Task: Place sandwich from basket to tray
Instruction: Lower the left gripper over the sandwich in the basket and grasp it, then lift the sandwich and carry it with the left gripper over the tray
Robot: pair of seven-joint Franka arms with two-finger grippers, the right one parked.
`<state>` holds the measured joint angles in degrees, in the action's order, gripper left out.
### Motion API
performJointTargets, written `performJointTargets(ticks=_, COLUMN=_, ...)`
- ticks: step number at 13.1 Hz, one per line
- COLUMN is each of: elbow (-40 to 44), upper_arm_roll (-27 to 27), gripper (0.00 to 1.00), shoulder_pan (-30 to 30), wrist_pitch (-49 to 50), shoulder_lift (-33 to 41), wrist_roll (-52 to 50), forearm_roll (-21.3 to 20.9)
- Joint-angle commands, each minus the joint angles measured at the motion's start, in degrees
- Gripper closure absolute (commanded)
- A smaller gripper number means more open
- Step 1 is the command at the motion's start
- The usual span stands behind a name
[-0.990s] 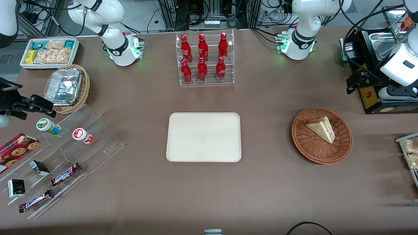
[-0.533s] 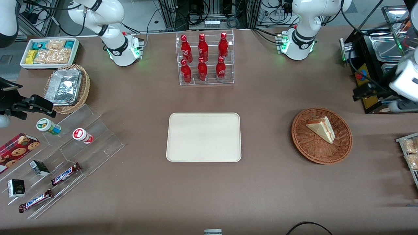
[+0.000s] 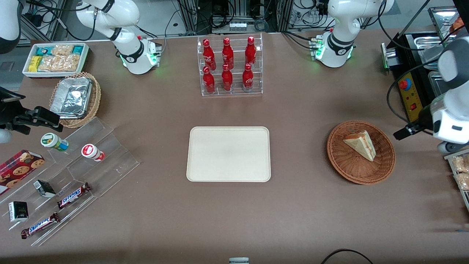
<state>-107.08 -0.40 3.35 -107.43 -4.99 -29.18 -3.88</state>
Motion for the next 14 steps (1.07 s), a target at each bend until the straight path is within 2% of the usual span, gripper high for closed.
performJointTargets(ticks=1, elbow=-7.0, upper_arm_roll=-0.5, gripper=0.0, shoulder_pan=0.2, wrist_pitch=-7.6, shoulder_lift=0.7, wrist_roll=-5.3, forearm_roll=-0.5)
performJointTargets(ticks=4, elbow=-15.4, upper_arm_roll=-0.5, gripper=0.0, shoulder_pan=0.5, wrist_pitch=-18.8, shoulder_lift=0.0, wrist_roll=-9.8, forearm_roll=0.0)
performJointTargets(ticks=6, elbow=-16.7, upper_arm_roll=-0.6, gripper=0.0, shoulder_pan=-0.4, wrist_pitch=-22.7, shoulder_lift=-3.0, wrist_roll=-16.6, forearm_roll=0.2)
performJointTargets(ticks=14, elbow=-21.9, upper_arm_roll=-0.5, gripper=0.0, shoulder_pan=-0.5, wrist_pitch=-31.9, shoulder_lift=-9.5, wrist_roll=-18.3, forearm_roll=-0.2)
